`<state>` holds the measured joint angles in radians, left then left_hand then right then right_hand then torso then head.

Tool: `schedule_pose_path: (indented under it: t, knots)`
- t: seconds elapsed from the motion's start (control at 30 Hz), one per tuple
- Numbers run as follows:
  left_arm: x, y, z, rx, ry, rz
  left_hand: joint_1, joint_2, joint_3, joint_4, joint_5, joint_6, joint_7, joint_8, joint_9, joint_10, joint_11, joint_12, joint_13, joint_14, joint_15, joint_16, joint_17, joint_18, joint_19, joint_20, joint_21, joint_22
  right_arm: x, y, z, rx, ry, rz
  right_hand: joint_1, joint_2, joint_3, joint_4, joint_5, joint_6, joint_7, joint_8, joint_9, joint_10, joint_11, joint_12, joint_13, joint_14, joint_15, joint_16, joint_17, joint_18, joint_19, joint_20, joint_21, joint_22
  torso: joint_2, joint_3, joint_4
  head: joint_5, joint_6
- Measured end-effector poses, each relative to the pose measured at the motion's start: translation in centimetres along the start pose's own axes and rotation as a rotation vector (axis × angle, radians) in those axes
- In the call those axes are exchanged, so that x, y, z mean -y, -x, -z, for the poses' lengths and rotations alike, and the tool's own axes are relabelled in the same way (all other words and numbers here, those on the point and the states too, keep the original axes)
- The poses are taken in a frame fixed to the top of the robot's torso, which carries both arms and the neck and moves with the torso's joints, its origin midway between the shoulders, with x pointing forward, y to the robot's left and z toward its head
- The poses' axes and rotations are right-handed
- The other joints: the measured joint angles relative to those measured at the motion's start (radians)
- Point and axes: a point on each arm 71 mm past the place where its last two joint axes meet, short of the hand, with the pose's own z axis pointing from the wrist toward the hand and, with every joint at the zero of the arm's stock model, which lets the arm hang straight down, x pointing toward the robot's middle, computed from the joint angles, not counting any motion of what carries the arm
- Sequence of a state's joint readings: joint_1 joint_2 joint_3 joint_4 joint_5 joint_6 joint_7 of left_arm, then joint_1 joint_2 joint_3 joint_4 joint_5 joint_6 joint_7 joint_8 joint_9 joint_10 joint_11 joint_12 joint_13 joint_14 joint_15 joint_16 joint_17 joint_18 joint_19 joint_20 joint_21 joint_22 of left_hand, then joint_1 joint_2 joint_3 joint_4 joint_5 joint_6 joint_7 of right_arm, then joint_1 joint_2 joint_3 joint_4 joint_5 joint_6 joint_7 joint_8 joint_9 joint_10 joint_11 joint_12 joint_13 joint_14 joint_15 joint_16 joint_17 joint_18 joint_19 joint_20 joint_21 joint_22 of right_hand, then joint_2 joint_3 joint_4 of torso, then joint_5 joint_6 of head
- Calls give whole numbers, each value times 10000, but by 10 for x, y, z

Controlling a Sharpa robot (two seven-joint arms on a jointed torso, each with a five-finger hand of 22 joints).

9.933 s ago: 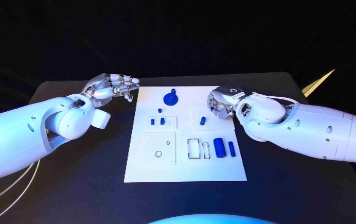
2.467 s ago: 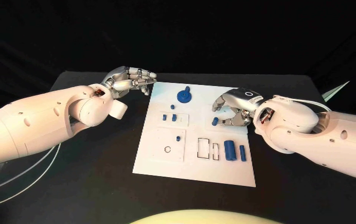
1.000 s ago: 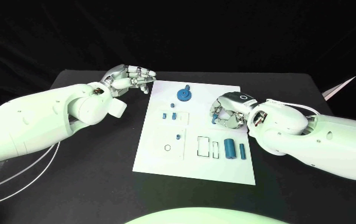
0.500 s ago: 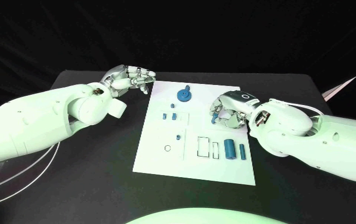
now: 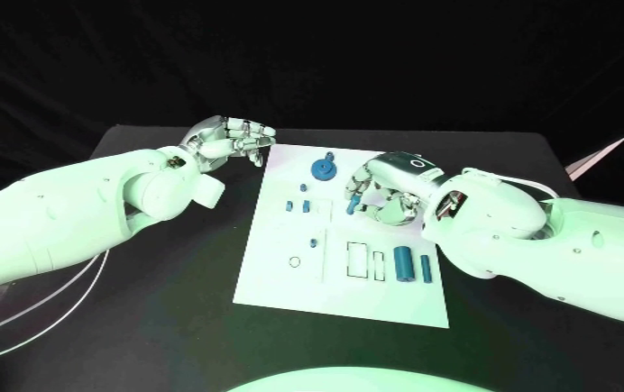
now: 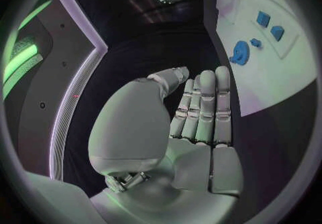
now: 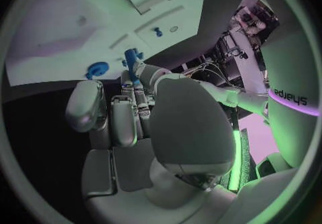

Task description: Assemble the parts on the task board

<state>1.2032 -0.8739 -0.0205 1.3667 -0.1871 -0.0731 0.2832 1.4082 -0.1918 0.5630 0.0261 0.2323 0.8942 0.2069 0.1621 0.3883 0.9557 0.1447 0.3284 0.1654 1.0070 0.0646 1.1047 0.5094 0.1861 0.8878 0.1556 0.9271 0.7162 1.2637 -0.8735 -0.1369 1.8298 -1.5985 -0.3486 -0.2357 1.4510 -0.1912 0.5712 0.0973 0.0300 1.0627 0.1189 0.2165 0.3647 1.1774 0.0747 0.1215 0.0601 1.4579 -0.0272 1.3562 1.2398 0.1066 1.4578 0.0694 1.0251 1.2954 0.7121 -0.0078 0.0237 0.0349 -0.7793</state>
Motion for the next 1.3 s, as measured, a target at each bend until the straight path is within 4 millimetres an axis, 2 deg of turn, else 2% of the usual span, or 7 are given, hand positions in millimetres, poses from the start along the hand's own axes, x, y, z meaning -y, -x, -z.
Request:
schedule_pose_path:
  t: [0.13, 0.33, 0.43, 0.8, 1.0, 1.2, 1.3]
  knots:
    - [0, -1, -1, -27, -7, 15, 0, 0, 0, 0, 0, 0, 0, 0, 0, 0, 0, 9, 0, 0, 0, 0, -3, 0, 0, 0, 0, 0, -24, -9, -10, 33, 691, -260, 0, 0, 0, 0, 0, 0, 0, 0, 0, 1, 1, 0, 0, 0, 0, 0, 0, 0, 0, 0, 0, 0, -1, 0, 3, 82, 1]
    - [0, -4, -3, -66, -15, 43, 0, 0, 0, 0, 0, 0, 0, 0, 0, 0, 0, 51, 0, 0, 0, 0, -3, 0, 0, 0, 0, 0, -58, -35, -20, -178, 1592, -692, 0, 0, 1, -1, 0, -3, 2, 1, 0, 1, 1, 0, 0, 0, 0, 0, 0, 0, 0, 0, 0, 0, -1, -11, 9, 224, 12]
    - [0, -5, -4, -94, -20, 62, 0, 1, 0, 0, 0, 0, 0, 0, -1, 0, 0, 53, 1, 0, 0, 0, -3, 0, 0, 0, 0, 0, -68, -46, -23, -324, 1821, -839, 0, 0, 2, -2, 0, -3, 3, 1, 0, 1, 1, 0, 0, 0, 0, 0, 0, -1, 0, 0, 0, 0, 0, -13, 10, 290, 22]
    - [0, -8, -5, -133, 1, 97, 1, 0, 0, 0, 0, 0, 0, 0, -2, 0, 0, 54, 1, 0, 0, 0, -5, 0, 0, 0, 0, -1, -68, -78, -29, -798, 1774, -960, -35, -35, 53, -53, 0, -4, 3, 4, 61, 45, 11, -2, -1, 0, 0, 1, 0, -1, 0, 0, 0, 0, 21, -13, -3, 544, -51]
    - [0, -9, -5, -153, 16, 108, 0, 0, 0, 0, 0, 0, 0, 0, -3, 0, 0, 54, 1, 0, 0, 0, -6, 0, 0, 0, 0, -1, -70, -90, -30, -981, 1742, -1070, -35, -35, 84, -85, 0, -4, 3, 5, 63, 56, 22, -52, -1, 0, 0, 2, 0, -1, 0, 0, 0, 0, 28, 6, -1, 546, -72]
    - [0, -9, -5, -156, 24, 111, 0, 1, 0, 0, 0, 0, 0, 0, -3, 0, 0, 54, 2, 0, 0, 0, -6, 0, 0, 0, 0, -2, -69, -92, -30, -979, 1706, -1052, -35, -35, 110, -111, 0, -11, 10, 5, 64, 56, 22, -52, -1, 0, 0, 25, 0, -1, 0, 0, 0, 0, 28, 7, 2, 544, -107]
    - [0, -9, -5, -152, 27, 110, 0, 1, 0, 0, 0, 0, 0, 0, -3, 0, 0, 54, 2, 0, 0, 0, -6, -1, 0, 0, 0, -2, -68, -92, -30, -992, 1686, -1039, -36, -34, 111, -111, 0, -152, 15, 117, 256, 56, 22, -53, -1, 0, 0, 25, 0, -1, 0, 0, -1, 0, 27, 7, 2, 553, -129]
